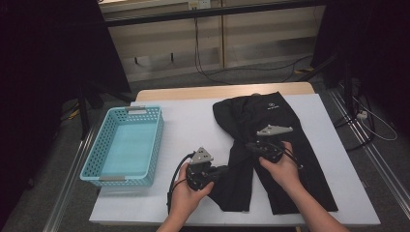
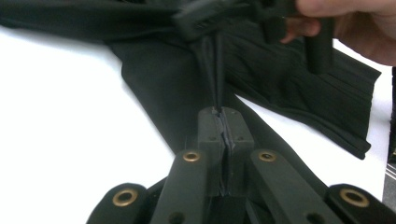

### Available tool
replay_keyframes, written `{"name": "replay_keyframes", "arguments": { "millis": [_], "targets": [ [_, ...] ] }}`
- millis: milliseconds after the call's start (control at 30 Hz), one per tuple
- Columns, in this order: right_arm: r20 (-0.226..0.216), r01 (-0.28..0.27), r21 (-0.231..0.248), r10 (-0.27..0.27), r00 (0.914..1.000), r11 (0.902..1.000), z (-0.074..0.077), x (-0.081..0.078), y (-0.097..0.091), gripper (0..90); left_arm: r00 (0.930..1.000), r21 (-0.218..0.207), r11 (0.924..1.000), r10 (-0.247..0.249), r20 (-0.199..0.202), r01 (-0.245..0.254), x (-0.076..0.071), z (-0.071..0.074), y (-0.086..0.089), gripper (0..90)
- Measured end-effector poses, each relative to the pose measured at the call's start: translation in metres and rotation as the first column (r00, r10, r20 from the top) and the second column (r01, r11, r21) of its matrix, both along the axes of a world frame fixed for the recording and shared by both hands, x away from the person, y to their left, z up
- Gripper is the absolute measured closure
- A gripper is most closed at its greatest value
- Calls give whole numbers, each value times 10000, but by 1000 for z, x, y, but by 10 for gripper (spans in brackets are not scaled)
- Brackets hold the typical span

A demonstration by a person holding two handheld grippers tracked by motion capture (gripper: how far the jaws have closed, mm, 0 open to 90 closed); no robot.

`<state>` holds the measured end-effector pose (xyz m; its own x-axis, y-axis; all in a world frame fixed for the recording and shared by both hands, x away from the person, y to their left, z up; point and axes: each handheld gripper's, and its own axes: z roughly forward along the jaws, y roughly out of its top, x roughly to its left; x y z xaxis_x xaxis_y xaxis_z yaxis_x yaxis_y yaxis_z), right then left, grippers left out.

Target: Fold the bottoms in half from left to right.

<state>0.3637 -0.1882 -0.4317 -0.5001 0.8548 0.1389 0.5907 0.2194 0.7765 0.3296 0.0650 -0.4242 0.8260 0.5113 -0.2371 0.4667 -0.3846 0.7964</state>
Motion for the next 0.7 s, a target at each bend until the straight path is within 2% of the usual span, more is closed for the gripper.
{"name": "replay_keyframes", "arguments": {
  "millis": [67,133,200,267,333,400,500,567,700],
  "targets": [
    [-115,-158,-118,157,9998,9998,-5,-7,-5,870,10000,47,10000,-41,-44,41,-1,-1,-2,878],
    [-87,-311,-381,307,9995,9988,-9,-8,-4,800,10000,74,10000,-60,-68,61,-1,-2,-4,878],
    [301,-588,-812,614,9977,9950,-9,-6,1,694,9999,155,9998,-95,-54,96,-1,-2,-3,878],
    [516,-676,-1007,731,9960,9926,-9,-1,8,581,10000,139,9999,-42,-63,42,-1,-1,-3,877],
    [769,-834,-1100,922,9928,9904,-8,5,16,513,9999,92,10000,-34,-128,35,1,-2,-2,877],
    [912,-743,-1348,871,9920,9881,-7,13,23,462,9999,145,9999,-46,-137,48,1,-3,-2,877],
    [1091,-613,-1503,782,9910,9867,-5,28,33,423,9998,82,10000,-21,-211,23,1,-5,-2,877],
    [1113,-761,-1283,906,9896,9888,-3,38,39,431,9998,92,10000,-16,-191,18,1,-4,-1,877],
    [993,-1226,-1387,1370,9856,9827,-5,57,54,471,9997,73,10000,32,-248,-30,3,-5,1,877]
  ]
}}
